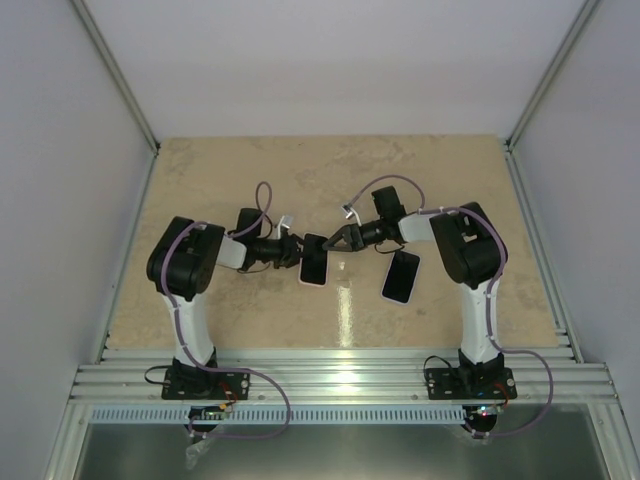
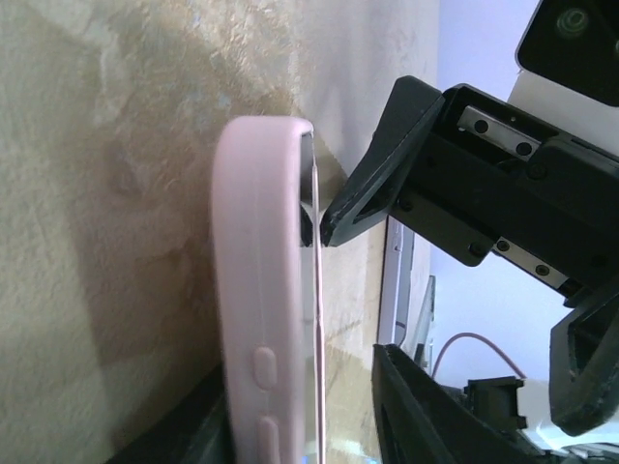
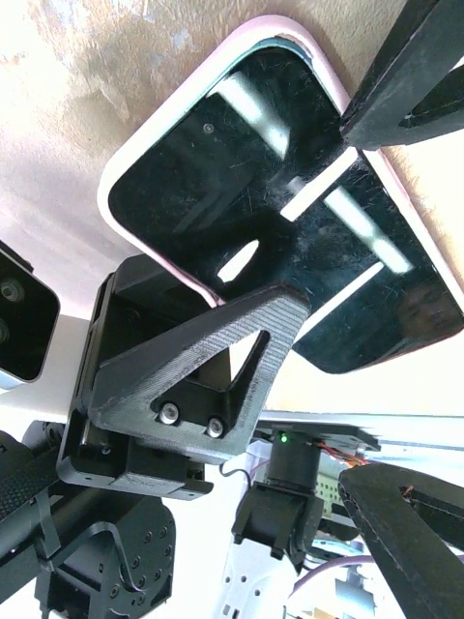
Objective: Take the phone out of the phone case
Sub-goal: Pick up the phone at the center of the board.
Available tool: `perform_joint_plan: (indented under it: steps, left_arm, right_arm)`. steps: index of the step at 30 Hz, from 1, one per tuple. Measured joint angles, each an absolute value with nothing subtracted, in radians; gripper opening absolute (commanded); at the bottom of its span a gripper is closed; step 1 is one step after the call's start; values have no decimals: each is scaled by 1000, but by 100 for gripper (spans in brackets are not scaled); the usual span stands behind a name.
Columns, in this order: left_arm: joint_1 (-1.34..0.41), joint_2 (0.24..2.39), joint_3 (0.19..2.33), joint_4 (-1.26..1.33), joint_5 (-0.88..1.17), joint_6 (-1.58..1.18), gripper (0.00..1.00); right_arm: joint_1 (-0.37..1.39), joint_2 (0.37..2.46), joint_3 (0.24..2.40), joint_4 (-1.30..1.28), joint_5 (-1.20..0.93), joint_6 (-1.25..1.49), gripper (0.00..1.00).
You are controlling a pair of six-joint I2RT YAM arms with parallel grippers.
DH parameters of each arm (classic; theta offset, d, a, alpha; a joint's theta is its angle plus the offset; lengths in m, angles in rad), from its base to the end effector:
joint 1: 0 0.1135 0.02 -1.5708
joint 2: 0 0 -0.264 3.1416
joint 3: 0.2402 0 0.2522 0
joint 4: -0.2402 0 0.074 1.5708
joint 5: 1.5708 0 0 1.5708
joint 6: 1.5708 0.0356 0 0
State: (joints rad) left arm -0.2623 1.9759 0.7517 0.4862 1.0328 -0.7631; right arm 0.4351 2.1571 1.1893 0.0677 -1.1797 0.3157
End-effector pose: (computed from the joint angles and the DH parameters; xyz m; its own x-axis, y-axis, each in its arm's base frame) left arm 0.3126 -0.1156 0.0841 -0.9855 -0.1021 -0.1353 0.0903 0.3592 -0.9289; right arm 0.3569 0.2022 0.0971 -0.8870 -0.2817 -0.3660 -0.4275 0.2009 0.8814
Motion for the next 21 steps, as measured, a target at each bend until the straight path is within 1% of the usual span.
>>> perform_joint_plan:
  steps: [2,5,8,13,18,21]
  left_arm:
    - [-266,1975,759,472,1027,-759,21]
    - [-268,1975,778,414,1006,-725,12]
    - [-270,1971,802,350,1000,-679,0]
    - [-277,1962,894,183,984,-555,0]
    - [-277,1949,1022,-15,989,-410,0]
    - [-277,1900,1094,-150,1009,-319,0]
  right_arm:
    - [434,2157,1189,68,-1183,315,91]
    - [434,2157,1189,70,-1183,315,90]
    - [428,2157,1188,72,-1178,315,88]
    - [393,2144,1189,39,-1135,294,83]
    - [324,2104,1230,-114,-1094,207,81]
    - [285,2024,1253,-204,-1085,146,77]
